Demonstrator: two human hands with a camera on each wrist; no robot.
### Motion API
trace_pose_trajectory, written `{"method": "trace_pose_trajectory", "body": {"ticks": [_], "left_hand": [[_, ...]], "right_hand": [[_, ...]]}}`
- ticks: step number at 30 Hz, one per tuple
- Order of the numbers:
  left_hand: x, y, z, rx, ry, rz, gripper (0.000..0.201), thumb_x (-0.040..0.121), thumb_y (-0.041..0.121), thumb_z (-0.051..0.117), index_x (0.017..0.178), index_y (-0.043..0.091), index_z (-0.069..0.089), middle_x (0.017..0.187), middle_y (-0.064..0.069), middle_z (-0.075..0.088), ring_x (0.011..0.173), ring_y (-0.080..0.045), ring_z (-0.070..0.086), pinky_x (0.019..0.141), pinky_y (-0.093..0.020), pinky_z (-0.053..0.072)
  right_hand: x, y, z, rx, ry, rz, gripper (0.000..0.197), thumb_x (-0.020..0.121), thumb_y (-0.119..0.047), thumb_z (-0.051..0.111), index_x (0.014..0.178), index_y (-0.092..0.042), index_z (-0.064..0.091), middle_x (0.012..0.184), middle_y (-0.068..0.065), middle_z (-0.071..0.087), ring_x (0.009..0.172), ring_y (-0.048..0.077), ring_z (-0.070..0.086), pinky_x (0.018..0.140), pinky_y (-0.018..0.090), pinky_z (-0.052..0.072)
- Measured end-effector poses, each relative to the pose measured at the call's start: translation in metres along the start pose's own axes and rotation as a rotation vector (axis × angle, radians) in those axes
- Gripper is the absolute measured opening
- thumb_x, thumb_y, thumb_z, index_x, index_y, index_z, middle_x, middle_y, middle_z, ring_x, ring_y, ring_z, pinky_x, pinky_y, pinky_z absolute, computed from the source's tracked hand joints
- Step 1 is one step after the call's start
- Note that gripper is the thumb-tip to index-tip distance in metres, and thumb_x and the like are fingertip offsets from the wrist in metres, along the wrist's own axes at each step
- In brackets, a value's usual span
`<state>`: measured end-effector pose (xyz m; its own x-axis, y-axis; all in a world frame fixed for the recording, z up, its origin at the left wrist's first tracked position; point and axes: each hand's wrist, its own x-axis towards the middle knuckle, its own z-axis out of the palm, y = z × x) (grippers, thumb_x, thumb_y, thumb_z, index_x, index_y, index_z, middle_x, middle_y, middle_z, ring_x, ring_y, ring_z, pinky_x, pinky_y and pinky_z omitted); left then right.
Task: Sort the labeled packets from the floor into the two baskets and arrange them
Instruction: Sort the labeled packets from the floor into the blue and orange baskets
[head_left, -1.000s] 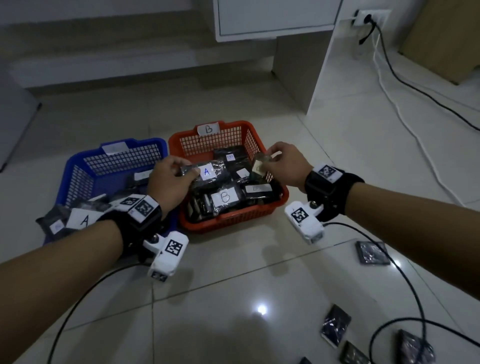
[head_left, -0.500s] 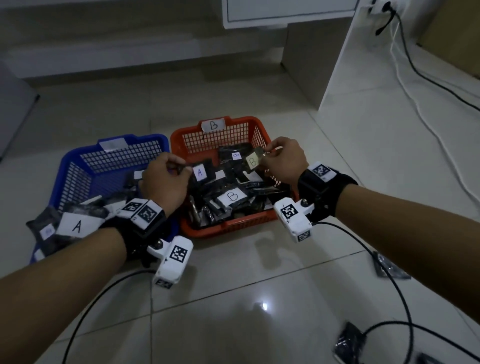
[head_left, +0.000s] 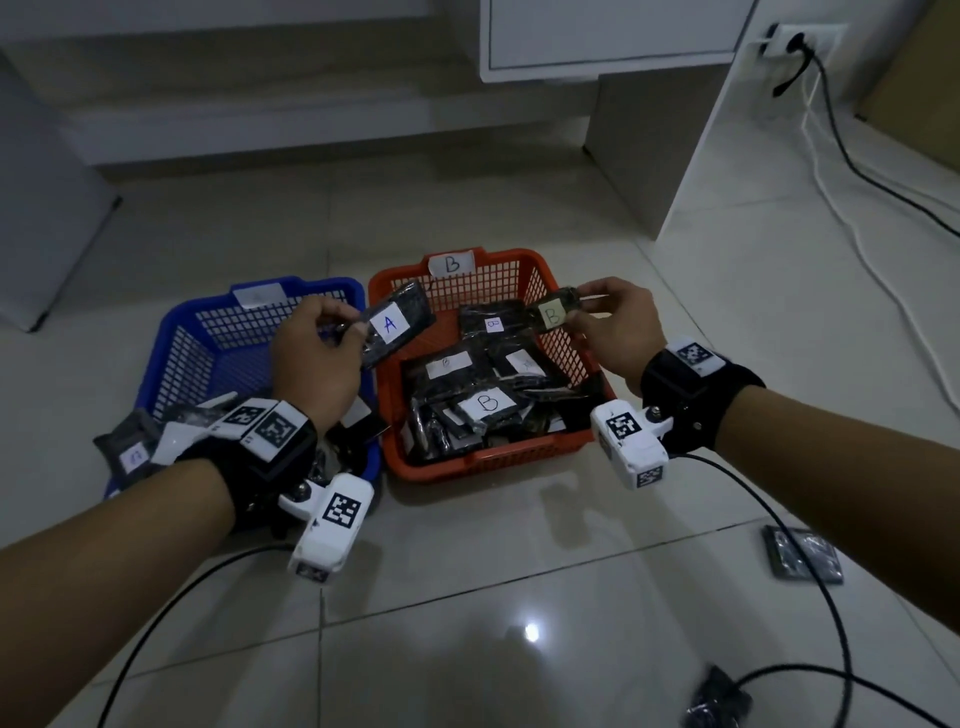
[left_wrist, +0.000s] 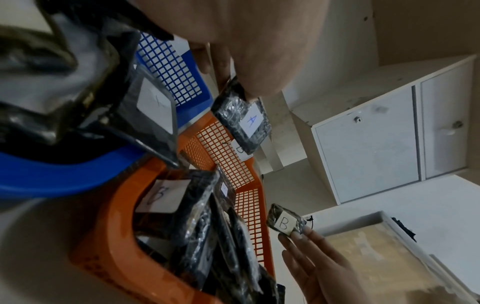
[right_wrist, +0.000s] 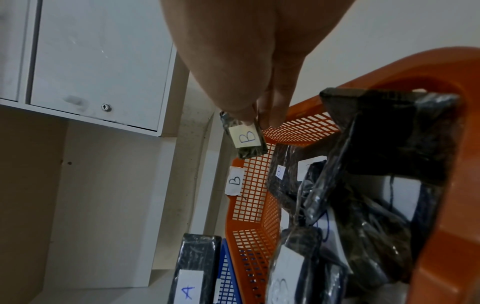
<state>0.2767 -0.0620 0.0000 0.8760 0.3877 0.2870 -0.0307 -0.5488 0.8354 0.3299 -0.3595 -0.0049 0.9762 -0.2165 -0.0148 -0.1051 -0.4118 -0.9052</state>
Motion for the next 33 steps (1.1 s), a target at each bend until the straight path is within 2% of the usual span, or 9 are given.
{"method": "trace_pose_trajectory", "body": {"ticks": [5,7,9,13,20,23,27,29,33], "left_hand": [[0.004,0.002,-0.023,-0.007,0.04,-0.034,0.009,0.09,0.011,0.067,0.096,0.017,0.065,0.097,0.008,0.064,0.097,-0.013,0.064,0.08,-0.036,0.059],[0.003,0.004,-0.033,-0.007,0.04,-0.046,0.01,0.091,0.012,0.066,0.097,0.019,0.066,0.099,0.008,0.065,0.096,-0.012,0.064,0.081,-0.033,0.057],[-0.001,0.004,-0.042,0.012,0.013,-0.059,0.009,0.092,0.013,0.065,0.099,0.019,0.067,0.102,0.005,0.067,0.095,-0.011,0.064,0.077,-0.024,0.054],[-0.013,-0.002,-0.058,0.044,-0.078,-0.071,0.012,0.092,0.012,0.064,0.102,0.016,0.07,0.104,0.004,0.069,0.092,-0.009,0.066,0.072,-0.017,0.05],[-0.006,-0.019,-0.083,0.001,-0.161,-0.165,0.019,0.089,0.004,0.067,0.102,0.017,0.069,0.107,-0.001,0.068,0.098,-0.019,0.069,0.089,-0.039,0.058],[-0.001,-0.024,-0.087,-0.012,-0.153,-0.197,0.02,0.091,0.003,0.065,0.106,0.015,0.069,0.106,0.0,0.066,0.1,-0.019,0.067,0.088,-0.037,0.058],[0.005,-0.028,-0.09,0.003,-0.09,-0.184,0.019,0.092,0.006,0.063,0.108,0.015,0.07,0.11,-0.001,0.066,0.097,-0.015,0.064,0.08,-0.03,0.056],[0.011,-0.029,-0.094,0.005,-0.043,-0.174,0.021,0.093,0.006,0.062,0.111,0.012,0.07,0.111,-0.002,0.066,0.099,-0.014,0.063,0.082,-0.026,0.054],[0.023,-0.035,-0.105,0.191,-0.005,-0.14,0.019,0.092,0.01,0.063,0.107,0.009,0.074,0.11,-0.009,0.071,0.101,-0.024,0.066,0.09,-0.034,0.054]], "right_hand": [[-0.006,-0.005,0.001,-0.03,-0.029,0.019,0.016,0.084,-0.008,0.076,0.096,-0.016,0.068,0.094,0.005,0.073,0.08,0.023,0.074,0.068,0.039,0.063],[-0.009,-0.008,0.006,-0.068,-0.027,0.034,0.014,0.079,-0.013,0.079,0.085,-0.02,0.068,0.088,0.006,0.074,0.074,0.023,0.074,0.07,0.041,0.063],[-0.014,-0.011,0.012,-0.109,-0.052,0.04,0.018,0.078,-0.012,0.08,0.078,-0.023,0.066,0.085,0.006,0.074,0.067,0.022,0.073,0.067,0.039,0.063],[-0.021,-0.017,0.023,-0.137,-0.076,0.098,0.013,0.082,-0.011,0.078,0.084,-0.019,0.068,0.079,0.006,0.073,0.065,0.021,0.074,0.065,0.038,0.064],[-0.022,-0.021,0.038,0.018,-0.115,0.231,0.017,0.083,-0.008,0.08,0.09,-0.005,0.065,0.084,0.022,0.074,0.066,0.026,0.075,0.068,0.041,0.064],[-0.023,-0.02,0.038,-0.022,-0.123,0.234,0.015,0.083,-0.006,0.079,0.091,-0.005,0.066,0.084,0.022,0.074,0.064,0.026,0.075,0.065,0.038,0.063],[-0.028,-0.016,0.037,-0.168,-0.1,0.157,0.01,0.085,-0.01,0.076,0.093,-0.012,0.07,0.085,0.013,0.074,0.053,0.013,0.069,0.05,0.027,0.058],[-0.03,-0.016,0.038,-0.212,-0.08,0.102,0.008,0.085,-0.011,0.073,0.089,-0.018,0.071,0.089,0.011,0.075,0.056,0.016,0.07,0.055,0.031,0.06],[-0.033,-0.018,0.036,-0.219,-0.068,0.036,0.013,0.083,-0.015,0.07,0.078,-0.027,0.068,0.096,0.003,0.073,0.082,0.023,0.072,0.078,0.045,0.062]]}}
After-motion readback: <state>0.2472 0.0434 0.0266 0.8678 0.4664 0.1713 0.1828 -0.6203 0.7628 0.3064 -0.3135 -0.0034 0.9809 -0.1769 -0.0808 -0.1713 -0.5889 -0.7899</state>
